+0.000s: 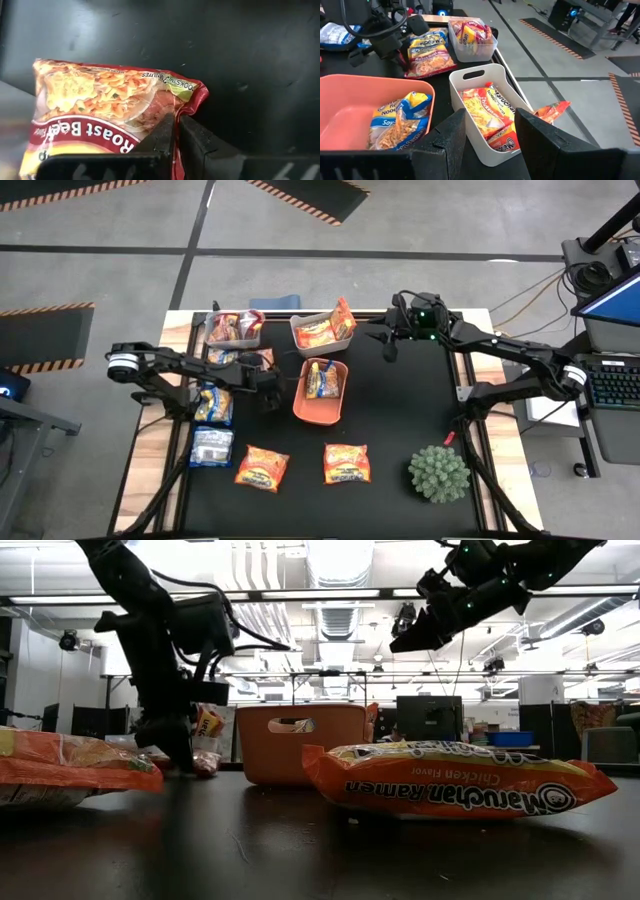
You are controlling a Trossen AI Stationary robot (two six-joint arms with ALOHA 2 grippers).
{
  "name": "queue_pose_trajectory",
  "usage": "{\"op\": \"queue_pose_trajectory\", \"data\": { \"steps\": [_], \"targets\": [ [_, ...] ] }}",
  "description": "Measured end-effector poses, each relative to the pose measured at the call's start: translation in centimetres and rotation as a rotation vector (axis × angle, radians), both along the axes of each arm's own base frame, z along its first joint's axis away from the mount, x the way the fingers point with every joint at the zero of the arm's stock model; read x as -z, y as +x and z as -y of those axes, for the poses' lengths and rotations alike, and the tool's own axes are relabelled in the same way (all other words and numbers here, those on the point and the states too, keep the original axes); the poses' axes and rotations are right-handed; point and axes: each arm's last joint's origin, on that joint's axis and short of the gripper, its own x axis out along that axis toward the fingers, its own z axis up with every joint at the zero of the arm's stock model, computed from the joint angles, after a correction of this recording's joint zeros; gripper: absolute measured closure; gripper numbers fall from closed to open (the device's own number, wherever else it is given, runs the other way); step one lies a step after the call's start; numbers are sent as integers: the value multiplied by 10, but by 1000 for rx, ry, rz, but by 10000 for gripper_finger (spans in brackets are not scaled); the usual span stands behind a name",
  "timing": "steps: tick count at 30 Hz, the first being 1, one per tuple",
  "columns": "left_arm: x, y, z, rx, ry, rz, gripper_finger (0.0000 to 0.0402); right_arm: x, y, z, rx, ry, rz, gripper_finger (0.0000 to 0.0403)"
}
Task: Sort Maruchan noodles
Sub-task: Put the red bag into the transparent bin
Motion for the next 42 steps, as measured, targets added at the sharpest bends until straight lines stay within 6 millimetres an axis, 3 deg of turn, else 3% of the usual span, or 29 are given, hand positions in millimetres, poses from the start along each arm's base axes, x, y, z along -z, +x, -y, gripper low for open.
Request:
{"op": "queue_pose_trajectory", "data": {
  "steps": [9,15,23,26,31,35,42],
  "targets": [
    [-17,17,22,12,-527,130,400,0,0,0,5,16,3,245],
    [-25,20,26,-51,-556,121,389,1,0,0,5,18,-1,246],
    [-43,21,25,-19,-522,139,336,1,0,0,5,18,-1,245],
    [-57,11,24,-14,-467,200,313,1,0,0,5,19,-1,246],
    [-72,-24,22,-85,-322,318,279,1,0,0,6,20,-1,245],
    [-69,-49,18,-181,-233,441,252,1,0,0,8,29,0,245],
    [-48,-66,18,-233,-236,623,202,1,0,-1,-17,33,5,245]
  ]
}}
